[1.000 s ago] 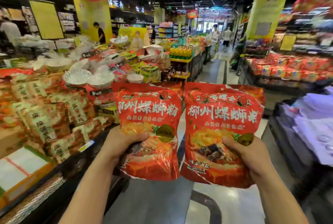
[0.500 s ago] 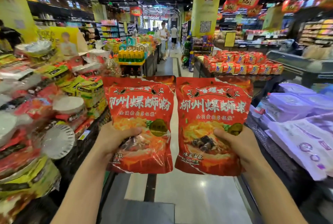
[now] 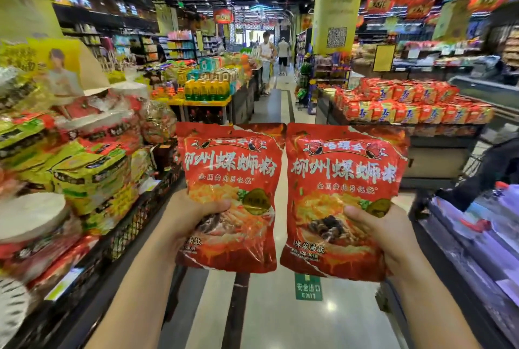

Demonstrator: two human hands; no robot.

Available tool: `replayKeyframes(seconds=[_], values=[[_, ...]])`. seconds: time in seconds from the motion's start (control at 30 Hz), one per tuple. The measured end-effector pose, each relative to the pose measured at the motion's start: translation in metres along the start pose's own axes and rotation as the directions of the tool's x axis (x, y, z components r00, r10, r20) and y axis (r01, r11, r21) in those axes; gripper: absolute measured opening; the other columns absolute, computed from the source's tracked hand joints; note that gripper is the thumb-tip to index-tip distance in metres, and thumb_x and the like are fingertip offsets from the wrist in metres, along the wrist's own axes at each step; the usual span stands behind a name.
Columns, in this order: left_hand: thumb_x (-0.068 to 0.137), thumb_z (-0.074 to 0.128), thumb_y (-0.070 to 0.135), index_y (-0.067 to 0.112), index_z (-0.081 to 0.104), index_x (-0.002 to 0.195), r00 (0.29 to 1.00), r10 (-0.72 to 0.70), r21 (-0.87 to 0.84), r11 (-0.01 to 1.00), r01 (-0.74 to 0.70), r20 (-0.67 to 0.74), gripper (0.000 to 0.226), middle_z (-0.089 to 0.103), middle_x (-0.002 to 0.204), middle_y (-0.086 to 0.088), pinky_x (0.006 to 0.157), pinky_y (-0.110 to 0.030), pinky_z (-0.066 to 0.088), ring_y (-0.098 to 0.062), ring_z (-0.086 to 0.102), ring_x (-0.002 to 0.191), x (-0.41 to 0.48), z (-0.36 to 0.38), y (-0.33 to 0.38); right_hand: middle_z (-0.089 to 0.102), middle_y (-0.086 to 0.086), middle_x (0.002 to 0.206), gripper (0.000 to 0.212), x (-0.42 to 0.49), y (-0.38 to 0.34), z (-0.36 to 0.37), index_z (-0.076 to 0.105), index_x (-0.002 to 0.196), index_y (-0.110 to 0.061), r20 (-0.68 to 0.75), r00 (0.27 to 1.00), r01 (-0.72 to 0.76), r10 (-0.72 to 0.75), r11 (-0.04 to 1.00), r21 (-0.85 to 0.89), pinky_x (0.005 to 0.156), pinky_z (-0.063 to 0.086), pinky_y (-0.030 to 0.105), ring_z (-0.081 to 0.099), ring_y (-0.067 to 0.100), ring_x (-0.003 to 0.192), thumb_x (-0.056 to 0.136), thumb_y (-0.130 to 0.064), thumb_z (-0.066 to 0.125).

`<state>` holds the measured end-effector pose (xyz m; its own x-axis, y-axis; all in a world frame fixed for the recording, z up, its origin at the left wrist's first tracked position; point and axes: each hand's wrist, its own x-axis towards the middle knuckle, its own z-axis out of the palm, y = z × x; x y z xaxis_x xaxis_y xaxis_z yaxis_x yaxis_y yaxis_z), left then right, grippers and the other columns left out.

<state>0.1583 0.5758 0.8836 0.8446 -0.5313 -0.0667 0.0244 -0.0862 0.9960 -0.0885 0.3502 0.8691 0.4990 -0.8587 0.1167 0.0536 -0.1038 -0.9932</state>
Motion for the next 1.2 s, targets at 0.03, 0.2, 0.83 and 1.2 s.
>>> replayKeyframes(seconds=[0.03, 0.2, 0.83, 1.2], values=[[0.055, 0.094, 0.014, 0.011, 0.072, 0.106, 1.000, -0.003, 0.001, 1.000, 0.003, -0.009, 0.056, 0.079, 0.095, -0.002, 0.069, -0.030, 0.057, -0.016, 0.076, 0.078, 0.023, 0.010, 0.004, 0.076, -0.006, 0.089, 0.035, 0.028, 0.002, 0.002, 0.066, 0.102, -0.022, 0.009, 1.000, -0.010, 0.010, 1.000, 0.001, 0.066, 0.054, 0.031, 0.074, 0.013, 0.076, 0.073, -0.021, 0.085], [0.049, 0.098, 0.019, 0.014, 0.075, 0.102, 0.999, 0.005, 0.024, 1.000, -0.004, -0.040, 0.058, 0.079, 0.092, 0.000, 0.073, -0.031, 0.056, -0.018, 0.076, 0.082, 0.126, 0.049, 0.019, 0.077, -0.006, 0.086, 0.027, 0.156, 0.008, 0.017, 0.069, 0.093, -0.021, 0.023, 0.999, -0.021, 0.022, 0.999, -0.033, 0.064, 0.052, 0.028, 0.073, 0.012, 0.075, 0.072, -0.013, 0.085], [0.062, 0.093, 0.017, 0.016, 0.071, 0.093, 0.999, -0.025, 0.009, 1.000, 0.025, -0.034, 0.037, 0.075, 0.084, 0.005, 0.062, -0.023, 0.050, -0.011, 0.071, 0.075, 0.604, 0.138, 0.039, 0.074, -0.011, 0.084, 0.028, 0.597, 0.065, 0.156, 0.067, 0.095, -0.024, -0.014, 1.000, -0.022, 0.021, 0.996, -0.081, 0.060, 0.050, 0.028, 0.073, 0.010, 0.070, 0.074, -0.018, 0.084], [0.065, 0.092, 0.017, 0.018, 0.068, 0.092, 0.989, -0.103, 0.042, 0.993, 0.108, -0.110, 0.036, 0.075, 0.081, 0.003, 0.058, -0.025, 0.050, -0.015, 0.072, 0.074, 0.833, 0.153, 0.036, 0.076, -0.004, 0.095, 0.037, 0.830, 0.123, 0.259, 0.068, 0.104, -0.023, 0.057, 0.997, -0.048, 0.052, 0.996, -0.071, 0.078, 0.057, 0.039, 0.073, 0.019, 0.085, 0.071, -0.018, 0.086]])
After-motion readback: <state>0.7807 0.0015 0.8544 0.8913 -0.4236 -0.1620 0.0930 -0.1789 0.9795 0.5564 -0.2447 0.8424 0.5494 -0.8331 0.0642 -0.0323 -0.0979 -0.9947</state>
